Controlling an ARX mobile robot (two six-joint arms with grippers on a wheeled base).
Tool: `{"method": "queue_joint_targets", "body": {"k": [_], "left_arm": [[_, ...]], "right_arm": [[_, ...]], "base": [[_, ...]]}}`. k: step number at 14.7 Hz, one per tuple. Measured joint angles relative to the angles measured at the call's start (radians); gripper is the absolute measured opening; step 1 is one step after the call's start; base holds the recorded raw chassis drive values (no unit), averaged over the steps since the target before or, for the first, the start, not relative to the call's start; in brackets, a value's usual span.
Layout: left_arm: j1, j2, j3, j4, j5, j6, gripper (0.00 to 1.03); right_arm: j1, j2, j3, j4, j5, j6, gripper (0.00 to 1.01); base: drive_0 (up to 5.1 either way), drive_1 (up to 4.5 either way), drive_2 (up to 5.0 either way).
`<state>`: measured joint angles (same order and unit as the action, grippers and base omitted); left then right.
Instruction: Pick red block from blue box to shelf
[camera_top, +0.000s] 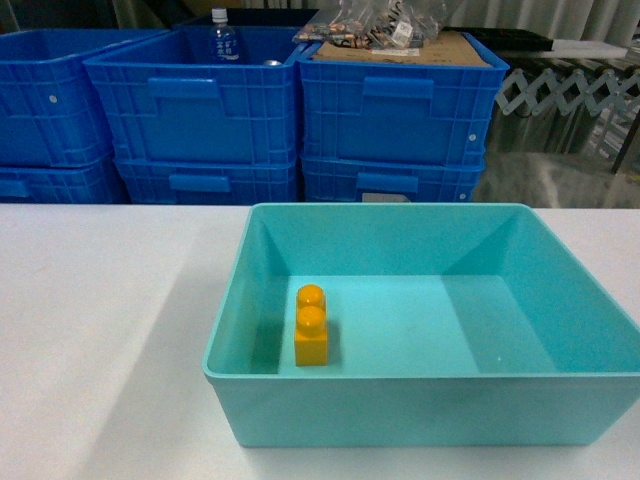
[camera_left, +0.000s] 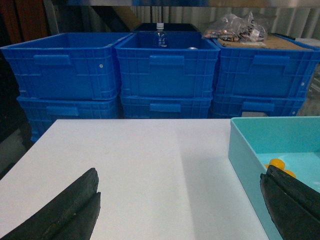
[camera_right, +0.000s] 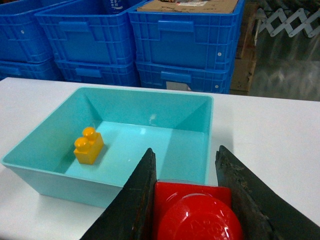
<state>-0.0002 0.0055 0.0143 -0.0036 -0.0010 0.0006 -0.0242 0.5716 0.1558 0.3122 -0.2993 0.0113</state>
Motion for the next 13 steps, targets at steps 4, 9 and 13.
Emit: {"method": "queue_joint_targets", "body": {"k": [4, 9, 13], "left_arm": [[0.0, 0.0, 0.0, 0.0, 0.0, 0.0, 0.98], [0.0, 0.0, 0.0, 0.0, 0.0, 0.0, 0.98], [0.0, 0.0, 0.0, 0.0, 0.0, 0.0, 0.98]], "right_arm": [[-0.008, 0.003, 0.0, 0.021, 0.007, 0.008, 0.3], [-0.01, 0.004, 0.0, 0.021, 0.007, 0.015, 0.3], [-0.01, 0.003, 0.0, 0.021, 0.007, 0.015, 0.3]], "base": [[0.0, 0.0, 0.0], [0.0, 0.0, 0.0], [0.0, 0.0, 0.0]]}}
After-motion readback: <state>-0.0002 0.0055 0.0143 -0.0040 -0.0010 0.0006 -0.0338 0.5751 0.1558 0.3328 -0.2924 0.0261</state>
